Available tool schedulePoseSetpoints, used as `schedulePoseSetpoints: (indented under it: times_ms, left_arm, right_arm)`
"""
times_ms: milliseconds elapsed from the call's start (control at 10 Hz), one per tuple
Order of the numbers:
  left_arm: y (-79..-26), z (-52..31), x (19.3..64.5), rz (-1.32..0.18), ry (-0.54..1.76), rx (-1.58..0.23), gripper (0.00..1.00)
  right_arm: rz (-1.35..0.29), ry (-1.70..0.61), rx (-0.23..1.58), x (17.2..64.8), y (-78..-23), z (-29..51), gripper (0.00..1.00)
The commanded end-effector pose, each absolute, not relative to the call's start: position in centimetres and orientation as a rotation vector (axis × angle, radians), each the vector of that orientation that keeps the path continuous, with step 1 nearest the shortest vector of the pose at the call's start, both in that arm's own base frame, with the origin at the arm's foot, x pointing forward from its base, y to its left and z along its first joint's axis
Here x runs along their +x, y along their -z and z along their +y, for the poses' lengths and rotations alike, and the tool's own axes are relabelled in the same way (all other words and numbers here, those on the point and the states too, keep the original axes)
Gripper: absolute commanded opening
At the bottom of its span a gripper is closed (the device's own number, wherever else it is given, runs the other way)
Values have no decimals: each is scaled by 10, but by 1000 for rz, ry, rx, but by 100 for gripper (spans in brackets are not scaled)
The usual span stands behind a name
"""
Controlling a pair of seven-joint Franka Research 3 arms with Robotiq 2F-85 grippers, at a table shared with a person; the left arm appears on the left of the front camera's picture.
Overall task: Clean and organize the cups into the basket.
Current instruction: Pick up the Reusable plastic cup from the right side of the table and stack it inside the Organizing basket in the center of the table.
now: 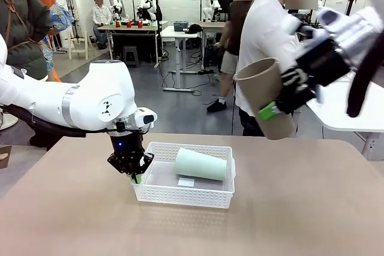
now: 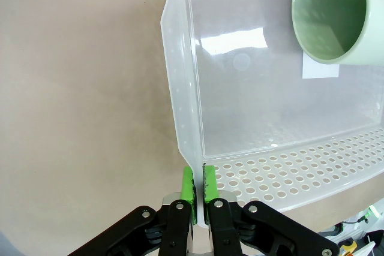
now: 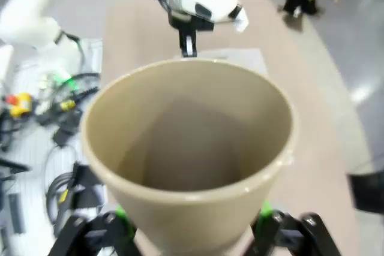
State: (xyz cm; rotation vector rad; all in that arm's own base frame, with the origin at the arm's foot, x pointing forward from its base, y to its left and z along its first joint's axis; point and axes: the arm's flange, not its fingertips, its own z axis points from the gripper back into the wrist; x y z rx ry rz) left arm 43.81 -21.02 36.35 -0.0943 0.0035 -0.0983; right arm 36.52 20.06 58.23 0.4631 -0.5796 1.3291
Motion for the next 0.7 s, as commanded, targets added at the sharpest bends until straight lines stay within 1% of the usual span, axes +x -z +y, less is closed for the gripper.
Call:
schedulePoseSetpoints:
  times_ms: [0,200,400,600]
  left_arm:
    - [-363,-210,438,3,104,-86,4]
    - [-363,-210,438,3,104,-86,4]
    - [-363,-210,438,3,104,-86,4]
    - [-363,-210,438,3,104,-86,4]
  right_arm:
    - [-370,-1342,431,392,-573,231,84]
    - [-288,-1454,397,391,-554,282,84]
    - [-252,-1537,355,395,-536,323,84]
    - [-217,-1577,323,414,-517,350,84]
